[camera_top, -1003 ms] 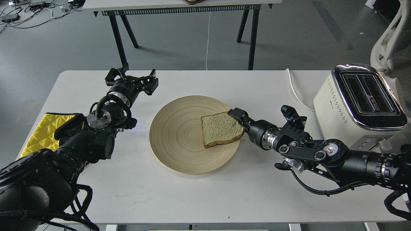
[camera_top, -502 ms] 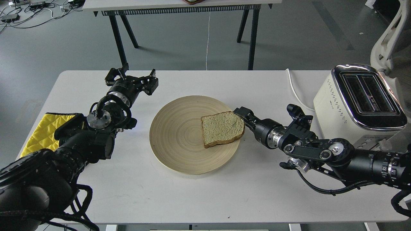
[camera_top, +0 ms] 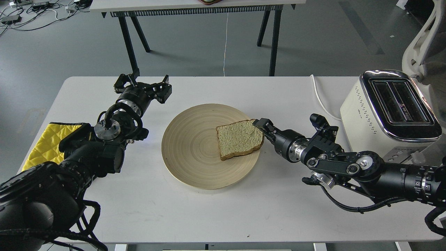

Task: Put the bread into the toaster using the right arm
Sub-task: 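Align the open right gripper with the bread slice edge and close it, then lift the bread slice off the plate with the right gripper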

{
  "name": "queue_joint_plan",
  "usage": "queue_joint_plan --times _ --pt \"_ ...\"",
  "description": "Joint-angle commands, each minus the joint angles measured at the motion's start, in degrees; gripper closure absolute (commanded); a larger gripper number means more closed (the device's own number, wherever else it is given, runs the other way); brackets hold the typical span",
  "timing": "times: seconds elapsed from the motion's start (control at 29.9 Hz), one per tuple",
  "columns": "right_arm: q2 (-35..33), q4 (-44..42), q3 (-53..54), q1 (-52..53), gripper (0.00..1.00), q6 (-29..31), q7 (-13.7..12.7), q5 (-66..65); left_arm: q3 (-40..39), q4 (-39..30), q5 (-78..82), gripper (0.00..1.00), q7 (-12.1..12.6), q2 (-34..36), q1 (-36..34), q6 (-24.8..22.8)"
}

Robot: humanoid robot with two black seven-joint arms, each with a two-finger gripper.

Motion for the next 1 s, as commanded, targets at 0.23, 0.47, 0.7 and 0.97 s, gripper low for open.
queue_joint_plan --times 0.23,0.47,0.7,0.97 --pt "-0.4 0.6 -0.1 0.0 0.71 -0.1 0.0 0.0 0.0 0.0 0.0 0.0 0.0 0.0 0.0 0.0" --pt "-0.6 0.9 -0.1 0.0 0.86 -0.1 0.0 0.0 0.0 0.0 0.0 0.0 0.0 0.0 0.0 0.0" --pt "-0.9 0.9 0.7 0.1 0.91 -0.1 0.0 0.0 0.0 0.0 0.0 0.0 0.0 -0.1 0.0 0.0" --pt "-2.0 0.8 1.9 1.8 0.92 0.1 0.1 -0.1 0.0 0.0 0.0 0.0 0.0 0.0 0.0 0.0"
